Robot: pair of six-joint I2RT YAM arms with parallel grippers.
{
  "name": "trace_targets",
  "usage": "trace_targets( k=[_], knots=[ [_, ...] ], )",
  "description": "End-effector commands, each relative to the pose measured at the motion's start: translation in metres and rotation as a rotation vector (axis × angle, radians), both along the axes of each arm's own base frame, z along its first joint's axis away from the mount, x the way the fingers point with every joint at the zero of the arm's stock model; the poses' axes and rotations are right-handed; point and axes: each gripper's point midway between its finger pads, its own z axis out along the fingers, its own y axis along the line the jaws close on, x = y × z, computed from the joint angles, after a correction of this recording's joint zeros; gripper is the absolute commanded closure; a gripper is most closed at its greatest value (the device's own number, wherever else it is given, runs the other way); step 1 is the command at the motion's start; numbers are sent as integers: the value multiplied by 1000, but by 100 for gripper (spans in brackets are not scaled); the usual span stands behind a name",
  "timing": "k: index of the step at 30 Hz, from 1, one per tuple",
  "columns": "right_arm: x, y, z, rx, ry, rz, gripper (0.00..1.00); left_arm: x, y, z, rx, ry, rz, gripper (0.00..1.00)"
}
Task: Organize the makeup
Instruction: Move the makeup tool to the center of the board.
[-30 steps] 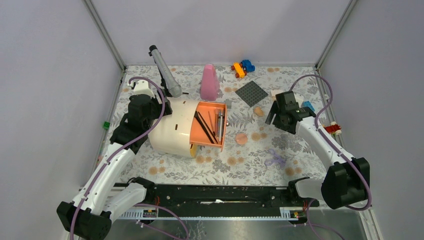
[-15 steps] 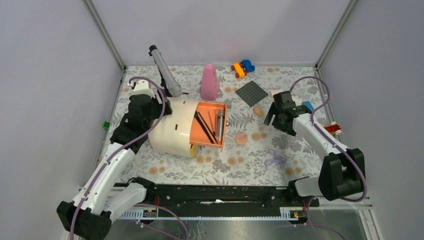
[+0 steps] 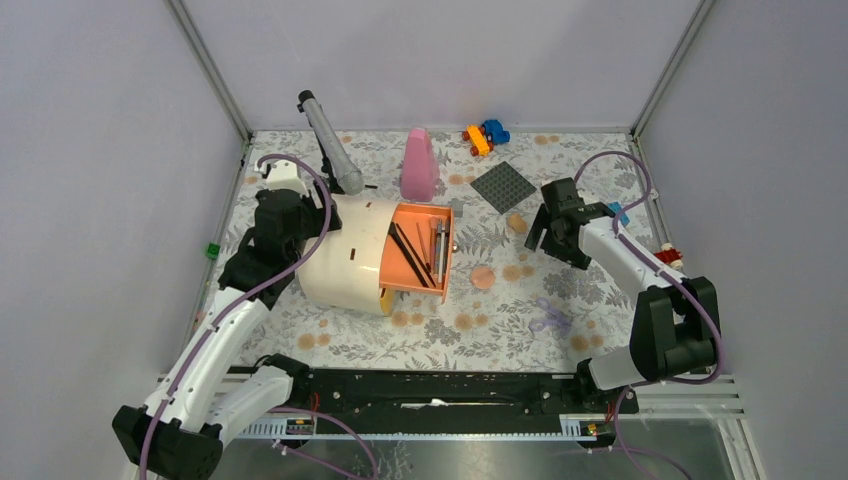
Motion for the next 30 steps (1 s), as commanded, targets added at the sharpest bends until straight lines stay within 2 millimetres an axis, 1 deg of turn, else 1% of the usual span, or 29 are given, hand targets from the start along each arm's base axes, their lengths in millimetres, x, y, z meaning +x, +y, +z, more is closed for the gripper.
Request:
trace_targets(
  k=[1, 5, 9, 12, 14, 18, 21, 24, 30],
  knots=[
    [-13, -10, 18, -36, 21, 3, 1, -5, 11, 12, 32, -24, 30, 22],
    [-45, -7, 21, 14, 62, -2, 0, -4, 11, 6, 41, -17, 26, 22],
    [-76, -6, 15, 61, 101, -44, 0, -2, 10, 3, 40, -10, 24, 22],
    [-93, -3, 9, 111, 99, -83, 0, -2, 9, 2, 35, -17, 22, 22],
    [-100, 3, 3, 156, 92, -97, 0, -3, 11, 1, 36, -19, 30, 22],
    [-112, 12, -15, 219, 107, -99, 0, -4, 11, -2, 34, -14, 32, 22],
    [-119, 9, -25, 205, 137, -108, 0, -5, 11, -1, 30, -20, 32, 22],
    [-123, 6, -31, 193, 152, -116, 0, -6, 12, 0, 27, -27, 31, 22],
    [-125, 13, -34, 241, 140, -124, 0, -7, 12, 2, 25, -34, 32, 22]
  ],
)
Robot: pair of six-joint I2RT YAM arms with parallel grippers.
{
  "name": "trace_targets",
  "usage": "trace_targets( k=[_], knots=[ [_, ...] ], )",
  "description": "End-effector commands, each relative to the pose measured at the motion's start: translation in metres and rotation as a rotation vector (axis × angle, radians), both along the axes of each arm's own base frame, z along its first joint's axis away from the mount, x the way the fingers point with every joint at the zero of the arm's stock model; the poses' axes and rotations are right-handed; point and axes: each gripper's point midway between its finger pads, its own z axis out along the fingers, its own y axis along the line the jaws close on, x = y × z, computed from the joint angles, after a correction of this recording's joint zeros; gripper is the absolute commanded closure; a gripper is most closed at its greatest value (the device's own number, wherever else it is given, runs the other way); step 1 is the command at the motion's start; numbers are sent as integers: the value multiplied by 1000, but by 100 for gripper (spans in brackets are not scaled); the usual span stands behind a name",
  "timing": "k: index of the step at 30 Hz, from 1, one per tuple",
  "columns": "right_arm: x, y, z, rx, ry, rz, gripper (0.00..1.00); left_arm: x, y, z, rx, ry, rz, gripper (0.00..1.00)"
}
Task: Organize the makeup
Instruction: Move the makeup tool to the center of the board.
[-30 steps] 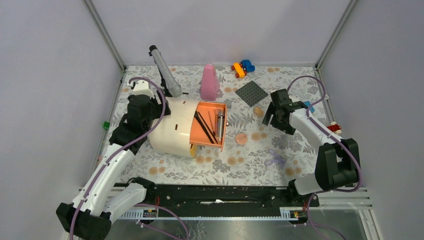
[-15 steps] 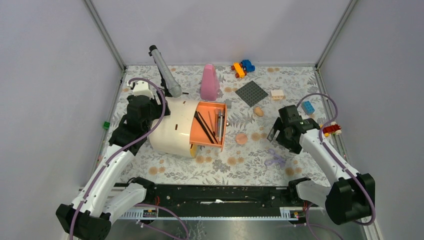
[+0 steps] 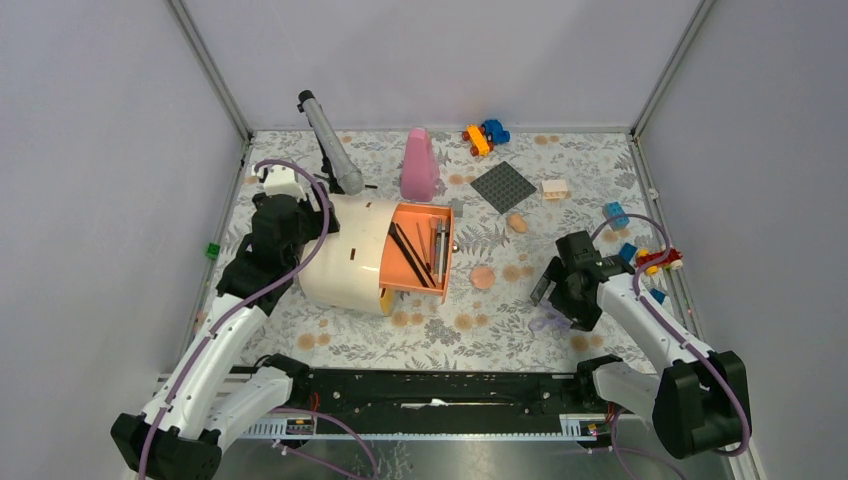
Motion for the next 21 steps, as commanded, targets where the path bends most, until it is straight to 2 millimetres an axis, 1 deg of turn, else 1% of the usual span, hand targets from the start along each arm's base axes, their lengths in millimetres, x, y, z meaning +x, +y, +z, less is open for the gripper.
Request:
trace_targets(
  k=[1, 5, 8, 11, 16, 18, 21],
  knots=[
    [2, 7, -2, 50, -20, -30, 0, -2, 6, 1, 11, -11, 16, 22],
    [2, 19, -11, 105, 2, -18, 1, -2, 4, 1, 8, -10, 8, 22],
    [8, 27, -16, 144, 0, -12, 1, -2, 3, 1, 7, -10, 4, 22],
    [19, 40, -14, 209, -36, 9, 1, -2, 3, 1, 6, -10, 3, 22],
    [55, 63, 9, 325, -175, 47, 1, -2, 3, 1, 6, -11, 5, 22],
    [70, 75, 19, 379, -221, 75, 1, -2, 3, 1, 5, -12, 3, 22],
    [91, 98, 36, 490, -295, 151, 1, -2, 4, 1, 7, -10, 7, 21]
  ],
)
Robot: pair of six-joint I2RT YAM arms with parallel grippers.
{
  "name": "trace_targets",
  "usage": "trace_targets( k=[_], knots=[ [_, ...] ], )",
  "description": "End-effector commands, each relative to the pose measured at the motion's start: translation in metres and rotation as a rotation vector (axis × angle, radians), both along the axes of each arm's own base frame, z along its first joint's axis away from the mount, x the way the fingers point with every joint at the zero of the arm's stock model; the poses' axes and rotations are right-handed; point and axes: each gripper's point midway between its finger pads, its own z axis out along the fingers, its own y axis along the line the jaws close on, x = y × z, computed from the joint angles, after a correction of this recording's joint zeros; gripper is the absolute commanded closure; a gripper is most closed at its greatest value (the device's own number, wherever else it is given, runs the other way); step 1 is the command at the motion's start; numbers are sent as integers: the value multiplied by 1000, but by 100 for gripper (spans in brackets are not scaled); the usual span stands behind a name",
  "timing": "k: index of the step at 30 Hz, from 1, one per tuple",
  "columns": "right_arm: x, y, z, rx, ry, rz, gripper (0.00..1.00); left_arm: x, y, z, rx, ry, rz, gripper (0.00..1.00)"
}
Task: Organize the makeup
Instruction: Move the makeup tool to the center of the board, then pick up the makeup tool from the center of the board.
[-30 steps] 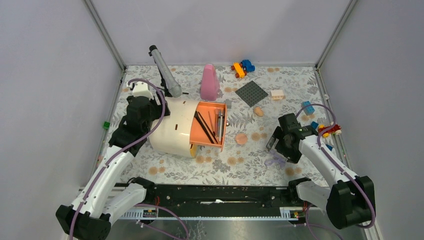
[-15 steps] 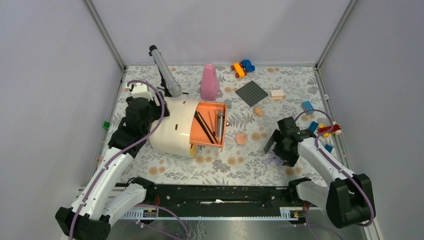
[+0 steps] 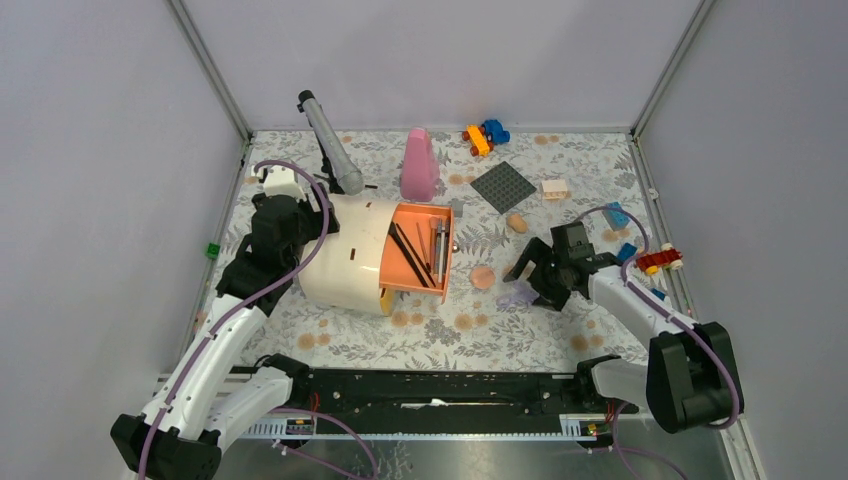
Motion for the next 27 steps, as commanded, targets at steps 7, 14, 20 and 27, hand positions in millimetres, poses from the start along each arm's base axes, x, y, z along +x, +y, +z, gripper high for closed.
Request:
trace_targets(
  k=[7, 14, 20, 27],
  knots=[
    [68, 25, 84, 87, -376, 133, 1, -1, 5, -2, 12, 0, 16, 21],
    [64, -37, 100, -250, -396, 47, 1, 0, 8, -3, 17, 8, 29, 21],
    [62, -52, 108, -337, -380, 51, 1, 1, 11, -6, 22, 21, 46, 21],
    [66, -26, 121, -209, -440, 115, 1, 3, 9, -11, 20, 40, 36, 21]
  ],
)
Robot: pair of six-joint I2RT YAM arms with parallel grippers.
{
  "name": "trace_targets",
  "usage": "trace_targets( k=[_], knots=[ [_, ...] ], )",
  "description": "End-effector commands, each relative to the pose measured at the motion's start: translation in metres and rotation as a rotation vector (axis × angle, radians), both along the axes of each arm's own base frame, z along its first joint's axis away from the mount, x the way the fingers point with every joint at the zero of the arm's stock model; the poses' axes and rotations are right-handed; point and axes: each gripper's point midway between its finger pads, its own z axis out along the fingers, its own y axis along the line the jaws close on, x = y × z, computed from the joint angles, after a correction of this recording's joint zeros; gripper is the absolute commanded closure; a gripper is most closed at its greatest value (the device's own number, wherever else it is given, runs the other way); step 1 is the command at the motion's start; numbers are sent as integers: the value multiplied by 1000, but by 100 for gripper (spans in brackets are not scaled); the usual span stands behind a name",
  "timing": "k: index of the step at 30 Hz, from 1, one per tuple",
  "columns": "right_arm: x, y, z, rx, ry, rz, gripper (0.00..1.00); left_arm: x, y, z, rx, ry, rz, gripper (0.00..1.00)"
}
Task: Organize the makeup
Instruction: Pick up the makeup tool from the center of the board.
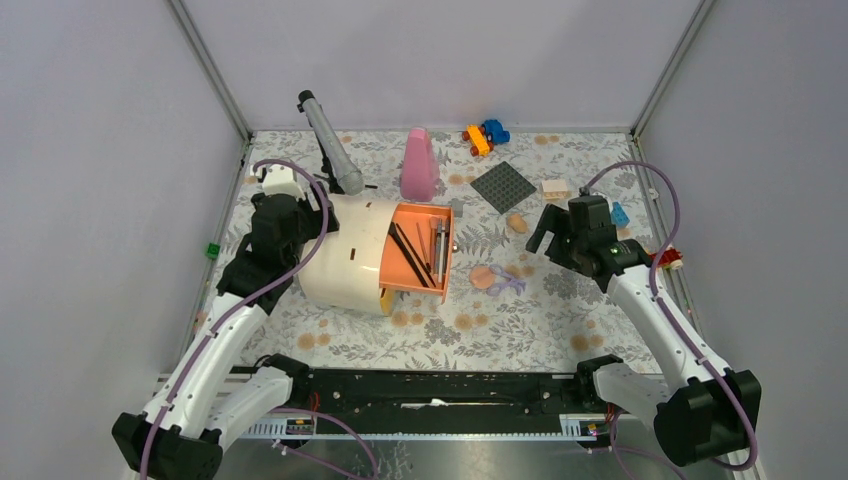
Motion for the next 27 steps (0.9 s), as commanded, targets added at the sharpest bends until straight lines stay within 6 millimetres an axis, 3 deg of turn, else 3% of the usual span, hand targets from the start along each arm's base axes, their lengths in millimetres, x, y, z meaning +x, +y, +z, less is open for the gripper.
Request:
trace_targets(
  k=[1, 5, 11, 15, 21, 27],
  knots=[
    [9, 17, 23, 69, -70, 75, 1, 1, 7, -9, 26, 37, 25, 21],
    [11, 30, 29, 126, -80, 122, 1, 1, 7, -10, 25, 38, 24, 21],
    [29, 10, 11, -5, -8, 45, 1, 2, 6, -11, 22, 44, 15, 21],
    [55, 12, -8, -52, 30, 66, 3, 3, 6, -12, 21, 46, 17, 21],
    [108, 20, -31, -176, 57, 229, 3, 2, 7, -13, 23, 48, 20, 21],
    [141, 38, -65, -191, 144, 377, 2, 4, 6, -15, 22, 55, 16, 21]
  ],
)
